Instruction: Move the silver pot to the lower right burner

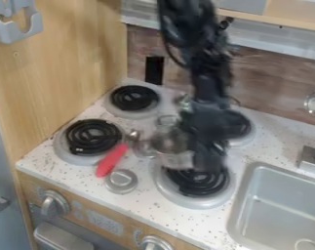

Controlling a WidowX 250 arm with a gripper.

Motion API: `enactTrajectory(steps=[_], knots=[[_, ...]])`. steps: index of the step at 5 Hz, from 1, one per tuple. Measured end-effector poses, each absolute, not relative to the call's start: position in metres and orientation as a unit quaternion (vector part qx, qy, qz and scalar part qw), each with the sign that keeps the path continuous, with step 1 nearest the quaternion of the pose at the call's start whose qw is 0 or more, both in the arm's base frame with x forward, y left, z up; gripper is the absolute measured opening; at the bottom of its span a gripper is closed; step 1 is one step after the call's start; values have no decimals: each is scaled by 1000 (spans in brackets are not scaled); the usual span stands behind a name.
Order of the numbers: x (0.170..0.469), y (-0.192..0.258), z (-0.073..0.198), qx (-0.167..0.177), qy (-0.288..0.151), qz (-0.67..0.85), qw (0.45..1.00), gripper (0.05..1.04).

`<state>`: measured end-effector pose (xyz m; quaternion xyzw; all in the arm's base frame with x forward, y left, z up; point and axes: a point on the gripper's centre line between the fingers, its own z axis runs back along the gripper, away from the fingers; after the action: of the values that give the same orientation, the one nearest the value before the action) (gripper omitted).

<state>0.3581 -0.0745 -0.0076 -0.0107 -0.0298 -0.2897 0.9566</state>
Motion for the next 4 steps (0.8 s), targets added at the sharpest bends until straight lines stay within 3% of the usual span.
enactTrajectory(steps=[3,4], knots=[[364,-100,-37,-25,2,-309,951,101],[356,-101,-36,-33,1,-288,957,284]])
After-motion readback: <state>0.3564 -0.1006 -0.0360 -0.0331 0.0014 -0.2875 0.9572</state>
